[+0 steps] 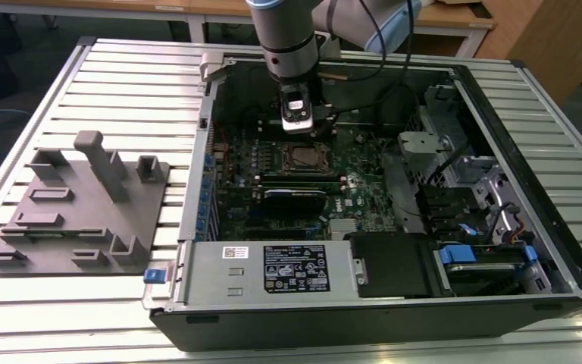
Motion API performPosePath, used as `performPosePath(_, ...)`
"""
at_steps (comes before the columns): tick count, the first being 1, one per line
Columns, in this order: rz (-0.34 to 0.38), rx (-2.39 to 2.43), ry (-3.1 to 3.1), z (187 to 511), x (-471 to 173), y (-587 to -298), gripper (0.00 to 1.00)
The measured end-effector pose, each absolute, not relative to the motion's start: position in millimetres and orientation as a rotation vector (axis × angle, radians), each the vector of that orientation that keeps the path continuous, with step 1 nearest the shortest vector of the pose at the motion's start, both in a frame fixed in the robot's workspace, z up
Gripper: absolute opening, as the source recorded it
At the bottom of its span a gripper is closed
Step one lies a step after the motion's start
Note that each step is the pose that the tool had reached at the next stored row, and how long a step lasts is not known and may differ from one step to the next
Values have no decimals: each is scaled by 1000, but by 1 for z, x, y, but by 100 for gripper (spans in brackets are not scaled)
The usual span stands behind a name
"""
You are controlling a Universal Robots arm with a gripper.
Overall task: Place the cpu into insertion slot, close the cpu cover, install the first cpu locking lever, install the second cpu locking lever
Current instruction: 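Install the first cpu locking lever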
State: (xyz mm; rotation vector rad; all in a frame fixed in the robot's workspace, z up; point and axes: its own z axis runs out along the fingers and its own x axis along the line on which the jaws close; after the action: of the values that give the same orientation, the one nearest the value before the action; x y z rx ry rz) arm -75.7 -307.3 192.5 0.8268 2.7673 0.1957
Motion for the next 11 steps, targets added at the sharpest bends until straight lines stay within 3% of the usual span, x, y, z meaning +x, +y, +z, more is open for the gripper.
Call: performPosePath(11,196,827,2769,192,-72,-305,11)
